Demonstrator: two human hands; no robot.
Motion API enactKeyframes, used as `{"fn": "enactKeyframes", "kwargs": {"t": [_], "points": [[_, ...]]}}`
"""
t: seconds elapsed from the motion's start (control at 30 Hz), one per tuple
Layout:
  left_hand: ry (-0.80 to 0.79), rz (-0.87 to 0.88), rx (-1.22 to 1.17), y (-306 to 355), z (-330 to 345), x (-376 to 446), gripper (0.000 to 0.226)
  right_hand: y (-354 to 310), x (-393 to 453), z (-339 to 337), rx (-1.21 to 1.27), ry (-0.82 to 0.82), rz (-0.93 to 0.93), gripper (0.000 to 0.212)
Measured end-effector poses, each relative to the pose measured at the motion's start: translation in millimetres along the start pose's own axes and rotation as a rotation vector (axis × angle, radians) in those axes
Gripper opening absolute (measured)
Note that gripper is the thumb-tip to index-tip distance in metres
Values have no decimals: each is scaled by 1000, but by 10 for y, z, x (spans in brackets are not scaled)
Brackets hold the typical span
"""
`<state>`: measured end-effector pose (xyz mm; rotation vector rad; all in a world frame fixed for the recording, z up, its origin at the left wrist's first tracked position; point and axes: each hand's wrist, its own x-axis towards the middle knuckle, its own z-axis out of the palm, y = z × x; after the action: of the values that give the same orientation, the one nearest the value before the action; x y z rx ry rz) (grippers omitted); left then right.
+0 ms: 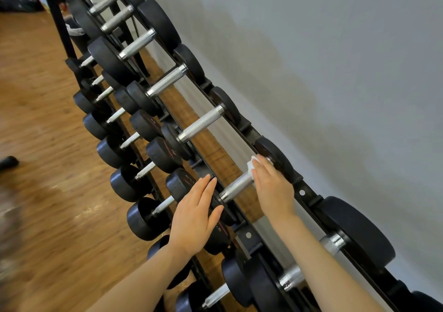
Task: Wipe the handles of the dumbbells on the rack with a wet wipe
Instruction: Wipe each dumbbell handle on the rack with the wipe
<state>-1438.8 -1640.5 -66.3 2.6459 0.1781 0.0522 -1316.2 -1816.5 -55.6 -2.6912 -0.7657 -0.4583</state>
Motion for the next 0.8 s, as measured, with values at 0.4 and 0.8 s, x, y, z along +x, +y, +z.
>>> {"fn": "enactKeyframes", "kwargs": {"t": [0.4, 0.8], "points": [[17, -5, 10, 1, 9, -2, 64, -56, -97, 59, 39, -4, -88, 48], [25, 3, -7, -14, 36, 2, 64, -52, -182, 125, 93, -73, -133, 38]]}}
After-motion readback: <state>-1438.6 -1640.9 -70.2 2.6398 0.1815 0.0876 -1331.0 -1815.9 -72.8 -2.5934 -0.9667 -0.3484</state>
